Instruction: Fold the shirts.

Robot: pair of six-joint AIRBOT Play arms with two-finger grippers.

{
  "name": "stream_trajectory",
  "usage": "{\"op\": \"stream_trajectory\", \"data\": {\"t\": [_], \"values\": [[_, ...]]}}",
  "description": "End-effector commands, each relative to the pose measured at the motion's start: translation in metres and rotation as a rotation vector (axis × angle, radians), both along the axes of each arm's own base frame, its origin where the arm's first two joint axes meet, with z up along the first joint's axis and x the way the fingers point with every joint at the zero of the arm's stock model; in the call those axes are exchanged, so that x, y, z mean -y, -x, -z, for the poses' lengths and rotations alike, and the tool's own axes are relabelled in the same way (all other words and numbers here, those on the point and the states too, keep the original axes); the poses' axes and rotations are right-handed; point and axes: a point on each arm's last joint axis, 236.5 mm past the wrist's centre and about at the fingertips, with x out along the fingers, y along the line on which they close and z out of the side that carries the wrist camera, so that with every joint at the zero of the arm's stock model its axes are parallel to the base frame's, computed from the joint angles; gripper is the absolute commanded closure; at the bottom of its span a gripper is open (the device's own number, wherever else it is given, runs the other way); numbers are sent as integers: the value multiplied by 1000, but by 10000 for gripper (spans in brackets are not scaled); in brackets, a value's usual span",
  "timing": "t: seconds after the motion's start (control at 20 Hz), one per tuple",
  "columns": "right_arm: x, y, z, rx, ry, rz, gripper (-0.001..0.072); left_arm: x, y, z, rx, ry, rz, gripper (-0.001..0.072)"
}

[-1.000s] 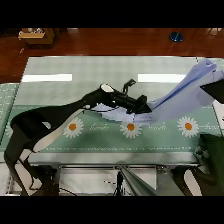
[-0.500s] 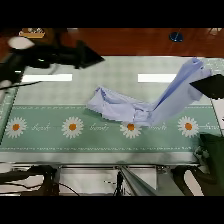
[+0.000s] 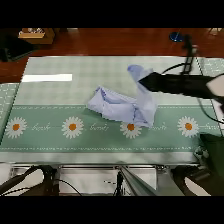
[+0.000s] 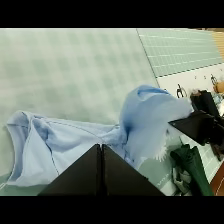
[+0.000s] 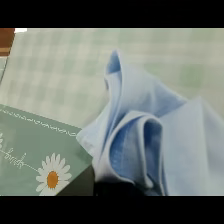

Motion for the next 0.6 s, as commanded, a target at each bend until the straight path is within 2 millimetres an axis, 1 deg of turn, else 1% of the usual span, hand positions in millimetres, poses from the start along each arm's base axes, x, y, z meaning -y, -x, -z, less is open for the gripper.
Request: {"op": "stream_trajectory", "data": {"t": [0.0, 0.1, 0.15, 0.2, 0.25, 0.3, 0.35, 0.4, 0.45, 0.55], "values": [[-72, -18, 45, 29, -16, 20, 692, -6, 14, -8, 16, -25, -4, 681], [-108, -17, 81, -20, -44, 50, 692, 0, 20, -12, 26, -31, 12, 681], [-122, -14, 98, -47, -57, 63, 692, 2, 22, -14, 32, -34, 14, 681], [-136, -8, 114, -74, -64, 74, 675, 4, 24, -16, 36, -36, 19, 681], [-146, -3, 125, -92, -70, 81, 481, 6, 25, -17, 41, -37, 24, 681], [-153, 3, 129, -102, -74, 78, 239, 8, 26, -17, 41, -38, 30, 681], [-156, 5, 127, -92, -72, 66, 203, 11, 26, -17, 41, -38, 37, 681], [-155, 5, 119, -73, -71, 53, 202, 12, 27, -16, 42, -44, 42, 681], [-148, 1, 106, -41, -69, 46, 202, 11, 26, -12, 36, -59, 40, 681], [-119, -16, 69, 21, -77, 58, 202, 4, 25, -1, 16, -110, 24, 681]]}}
